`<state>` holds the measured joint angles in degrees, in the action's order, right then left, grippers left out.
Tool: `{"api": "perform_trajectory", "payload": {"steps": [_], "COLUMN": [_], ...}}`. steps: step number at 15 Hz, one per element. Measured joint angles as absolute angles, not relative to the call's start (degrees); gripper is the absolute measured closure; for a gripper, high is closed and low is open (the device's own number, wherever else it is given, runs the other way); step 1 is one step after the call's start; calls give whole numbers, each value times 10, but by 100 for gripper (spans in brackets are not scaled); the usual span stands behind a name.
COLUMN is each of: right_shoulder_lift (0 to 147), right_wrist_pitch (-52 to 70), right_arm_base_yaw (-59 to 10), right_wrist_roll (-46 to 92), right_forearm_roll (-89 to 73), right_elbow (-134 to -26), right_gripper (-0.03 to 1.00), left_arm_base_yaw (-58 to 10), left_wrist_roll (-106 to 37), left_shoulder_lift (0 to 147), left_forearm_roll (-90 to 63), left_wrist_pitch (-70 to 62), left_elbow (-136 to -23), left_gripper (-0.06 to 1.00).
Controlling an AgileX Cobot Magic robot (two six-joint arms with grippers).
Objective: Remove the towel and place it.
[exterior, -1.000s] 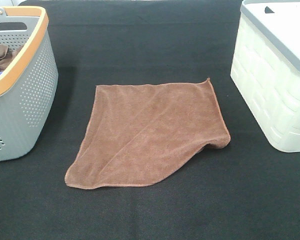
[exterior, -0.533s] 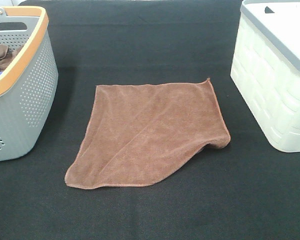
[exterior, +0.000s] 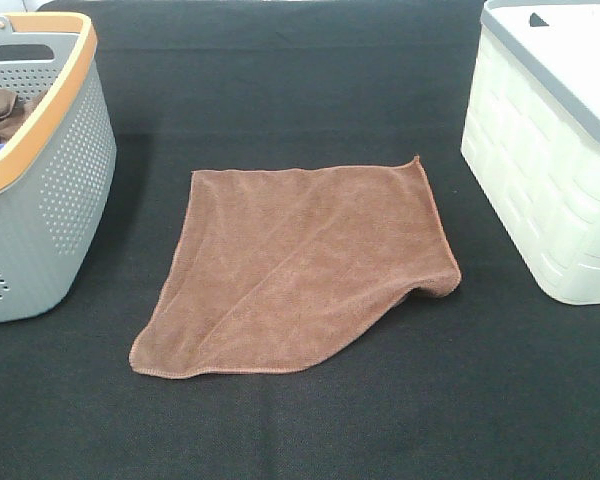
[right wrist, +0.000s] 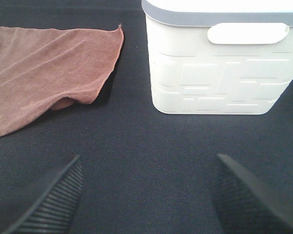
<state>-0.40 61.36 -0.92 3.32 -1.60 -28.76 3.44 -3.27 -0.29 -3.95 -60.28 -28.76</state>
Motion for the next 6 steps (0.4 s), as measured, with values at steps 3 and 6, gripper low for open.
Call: {"api": "perform_trajectory", "payload": {"steps": [3,6], "right_shoulder_lift": [-4,-4], "right_wrist_pitch": [614,614], "right_arm_base_yaw": [-9,-9], "right_wrist_roll": [33,33], "right_forearm_roll": [-16,-16], "right_elbow": [-288,-288], "right_gripper": [27,27], "left_arm_base_yaw": [34,34], "left_wrist_roll": [-33,-33], "left_shoulder_lift": [-3,-3], "left_forearm_roll": [-40,-40], "left_wrist_pitch": [-603,-603], "left_elbow": [-288,-288], "left_gripper": [26,26]}}
